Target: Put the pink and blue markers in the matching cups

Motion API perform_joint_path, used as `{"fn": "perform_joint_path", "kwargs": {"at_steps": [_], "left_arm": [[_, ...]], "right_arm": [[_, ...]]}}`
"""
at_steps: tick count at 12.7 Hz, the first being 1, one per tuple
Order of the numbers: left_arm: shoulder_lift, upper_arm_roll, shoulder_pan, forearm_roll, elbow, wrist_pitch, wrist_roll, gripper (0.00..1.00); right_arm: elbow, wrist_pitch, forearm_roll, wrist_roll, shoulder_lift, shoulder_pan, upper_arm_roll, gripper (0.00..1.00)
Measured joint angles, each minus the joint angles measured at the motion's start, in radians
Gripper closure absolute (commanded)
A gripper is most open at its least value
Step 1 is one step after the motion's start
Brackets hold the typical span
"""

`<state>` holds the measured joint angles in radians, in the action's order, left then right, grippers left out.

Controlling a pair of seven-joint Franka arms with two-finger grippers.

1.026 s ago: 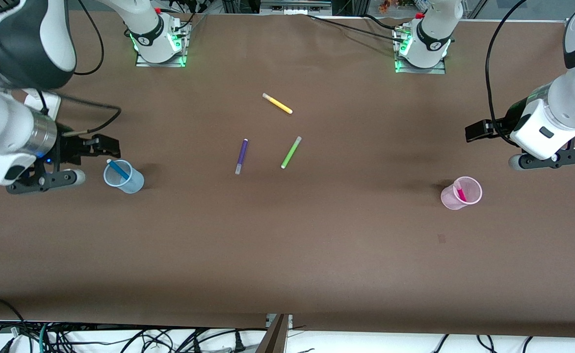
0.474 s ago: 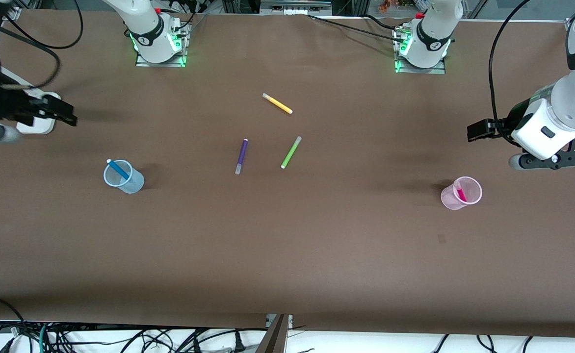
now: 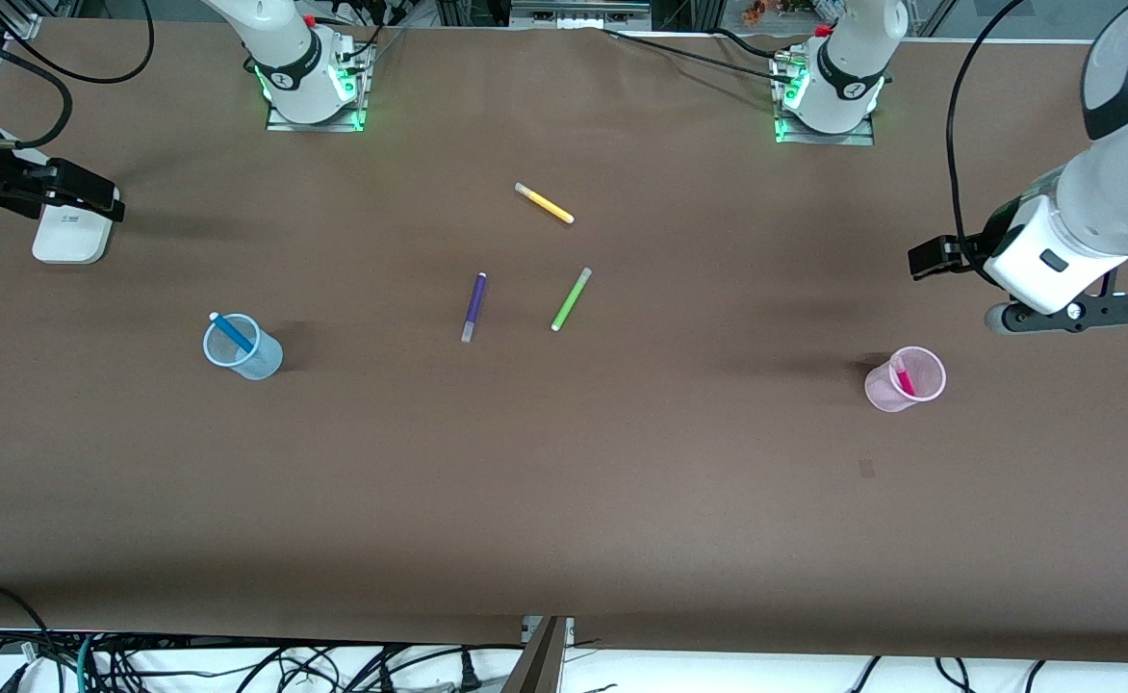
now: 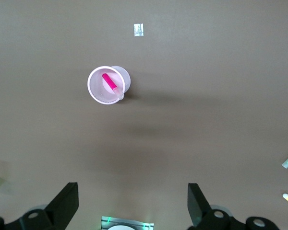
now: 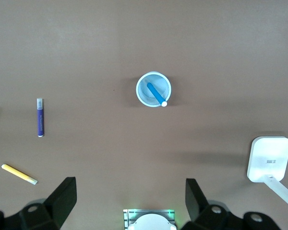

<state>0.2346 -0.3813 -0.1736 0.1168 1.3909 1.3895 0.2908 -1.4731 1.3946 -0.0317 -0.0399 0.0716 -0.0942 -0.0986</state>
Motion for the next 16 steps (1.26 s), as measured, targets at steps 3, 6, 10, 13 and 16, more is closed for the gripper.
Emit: {"fn": "perform_joint_path", "kwargs": {"at_steps": [3, 6, 10, 13, 16], "left_arm": [[-0.034, 0.172, 0.154, -0.054, 0.007, 0.002, 0.0, 0.0], [-0.114, 0.196, 0.161, -0.071, 0.116, 0.107, -0.003, 0.0], [-0.202, 0.2, 0.161, -0.074, 0.235, 0.175, -0.003, 0.0], [-0.184, 0.205, 0.161, -0.074, 0.233, 0.184, -0.003, 0.0], [-0.173, 0.206, 0.16, -0.074, 0.226, 0.184, -0.003, 0.0]], "right_arm": [[0.001, 0.0, 0.0, 0.0, 0.002, 0.008, -0.001, 0.0], [0.002, 0.0, 0.0, 0.0, 0.004, 0.009, -0.001, 0.0], [0.002, 0.001, 0.002, 0.0, 0.008, 0.009, -0.001, 0.0], [0.003, 0.001, 0.002, 0.0, 0.012, 0.01, -0.001, 0.0], [0.004, 0.001, 0.002, 0.0, 0.012, 0.01, -0.001, 0.0]]}}
